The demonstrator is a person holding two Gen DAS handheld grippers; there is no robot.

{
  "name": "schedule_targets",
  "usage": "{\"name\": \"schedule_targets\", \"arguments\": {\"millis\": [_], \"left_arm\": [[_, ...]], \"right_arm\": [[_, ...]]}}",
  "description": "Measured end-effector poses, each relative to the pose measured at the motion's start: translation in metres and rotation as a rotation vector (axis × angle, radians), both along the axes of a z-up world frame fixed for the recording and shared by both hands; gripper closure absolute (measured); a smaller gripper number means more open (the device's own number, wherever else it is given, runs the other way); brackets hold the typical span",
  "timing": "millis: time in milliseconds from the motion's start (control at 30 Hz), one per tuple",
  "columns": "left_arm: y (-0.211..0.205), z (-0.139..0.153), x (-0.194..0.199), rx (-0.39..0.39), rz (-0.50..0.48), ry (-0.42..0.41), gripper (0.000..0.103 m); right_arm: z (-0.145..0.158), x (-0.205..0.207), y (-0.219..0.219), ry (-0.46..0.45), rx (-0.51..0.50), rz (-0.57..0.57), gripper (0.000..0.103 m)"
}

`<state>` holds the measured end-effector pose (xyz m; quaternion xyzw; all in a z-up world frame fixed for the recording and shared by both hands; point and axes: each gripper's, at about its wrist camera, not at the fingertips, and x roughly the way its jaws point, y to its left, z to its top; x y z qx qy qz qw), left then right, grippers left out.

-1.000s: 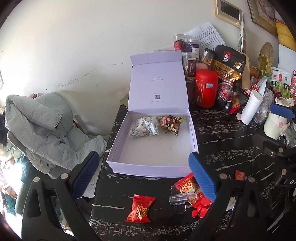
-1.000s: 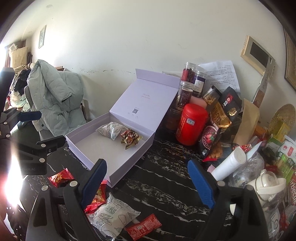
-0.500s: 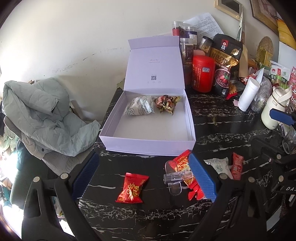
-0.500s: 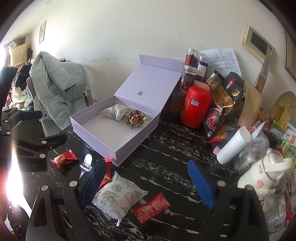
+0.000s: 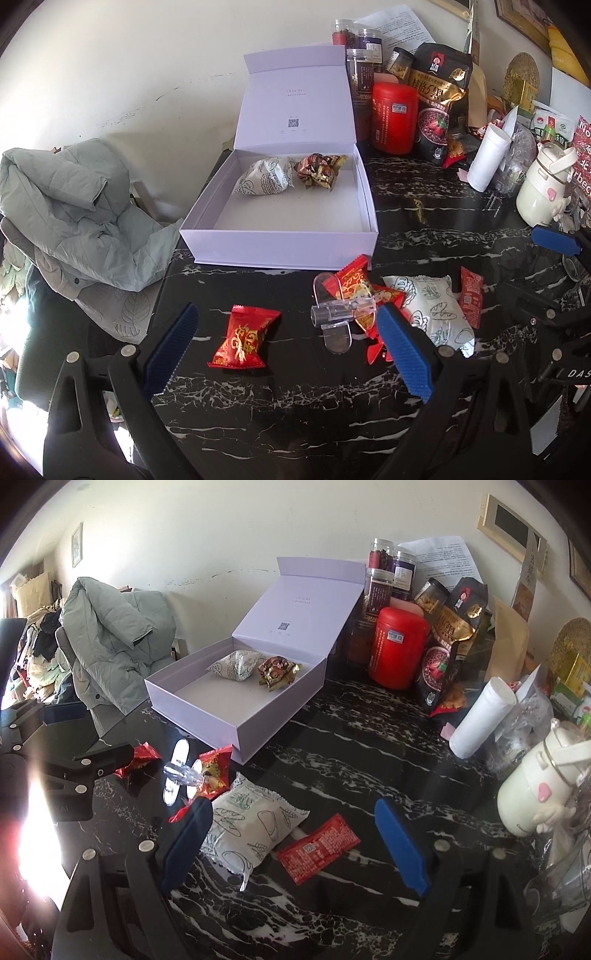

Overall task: Organize objects
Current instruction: 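Withdraw both grippers from the box back over the table, then grasp the red sauce sachet with the right gripper while the left approaches the clear plastic stand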

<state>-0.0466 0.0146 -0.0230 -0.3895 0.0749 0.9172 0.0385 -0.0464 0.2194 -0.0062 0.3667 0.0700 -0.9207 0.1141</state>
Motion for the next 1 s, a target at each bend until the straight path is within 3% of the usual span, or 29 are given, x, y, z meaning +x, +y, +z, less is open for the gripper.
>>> {"name": "schedule_targets", "arguments": {"millis": [733,1000], "left_arm": [[0.011,-0.050,0.010,0.066,-0.010,-0.085,0.006],[0.014,-0.051,-0.008,0.110,-0.009,-0.091,0.006]], "right_arm": [[-0.063,0.002,0.021,-0.121,-0.052,-0.062,0.012],[-0.063,-0.004,0.033,-0.107,-0.095,-0.097,0.012]]}}
